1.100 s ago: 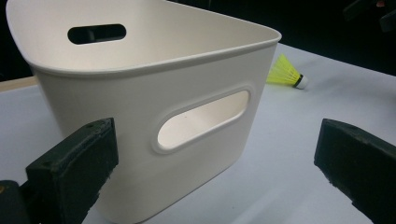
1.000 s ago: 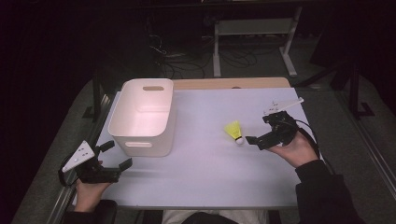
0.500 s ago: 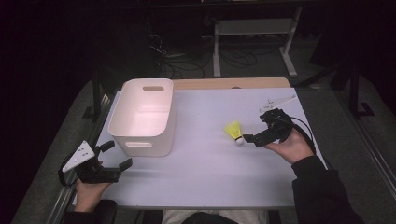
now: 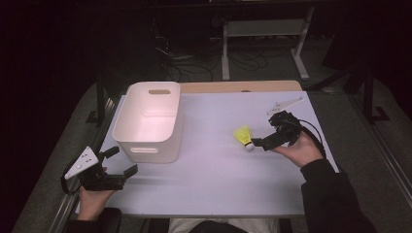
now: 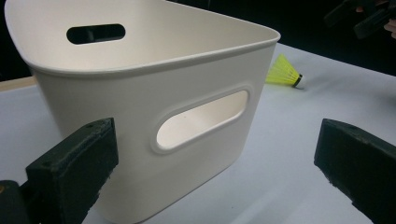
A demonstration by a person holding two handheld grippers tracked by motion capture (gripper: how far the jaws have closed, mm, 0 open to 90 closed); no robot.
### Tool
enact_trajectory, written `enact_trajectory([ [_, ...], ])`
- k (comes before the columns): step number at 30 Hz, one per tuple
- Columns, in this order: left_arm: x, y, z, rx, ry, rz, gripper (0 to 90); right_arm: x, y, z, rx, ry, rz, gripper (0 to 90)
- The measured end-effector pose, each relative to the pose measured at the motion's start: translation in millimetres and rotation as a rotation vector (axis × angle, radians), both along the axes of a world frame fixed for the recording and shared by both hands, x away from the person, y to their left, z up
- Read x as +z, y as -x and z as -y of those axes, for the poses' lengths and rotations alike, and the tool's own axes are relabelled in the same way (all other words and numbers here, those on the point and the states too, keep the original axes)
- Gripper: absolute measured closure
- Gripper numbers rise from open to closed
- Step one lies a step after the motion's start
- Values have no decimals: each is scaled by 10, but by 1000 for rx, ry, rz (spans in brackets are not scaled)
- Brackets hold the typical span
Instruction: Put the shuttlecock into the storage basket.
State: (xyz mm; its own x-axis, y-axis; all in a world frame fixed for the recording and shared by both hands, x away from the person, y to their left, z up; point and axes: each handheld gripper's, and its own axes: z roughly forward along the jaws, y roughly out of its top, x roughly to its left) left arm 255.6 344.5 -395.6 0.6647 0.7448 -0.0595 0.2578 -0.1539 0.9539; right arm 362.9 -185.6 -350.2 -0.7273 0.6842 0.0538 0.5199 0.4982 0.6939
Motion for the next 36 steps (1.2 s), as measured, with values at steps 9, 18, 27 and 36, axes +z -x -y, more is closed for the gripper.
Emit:
enact_trajectory([
  [9,0,1,0,-2,1,-1,0,-51,-54,-51,11,13,-9,0],
  [18,0,1,0,-2,0,-1,0,-96,-76,-98,16,19,-22,0],
  [27,1,3,-1,-1,1,-1,0,-175,-133,-123,16,25,-39,0],
  [36,0,2,0,-3,-1,-2,0,-239,-199,-127,11,51,-39,0],
])
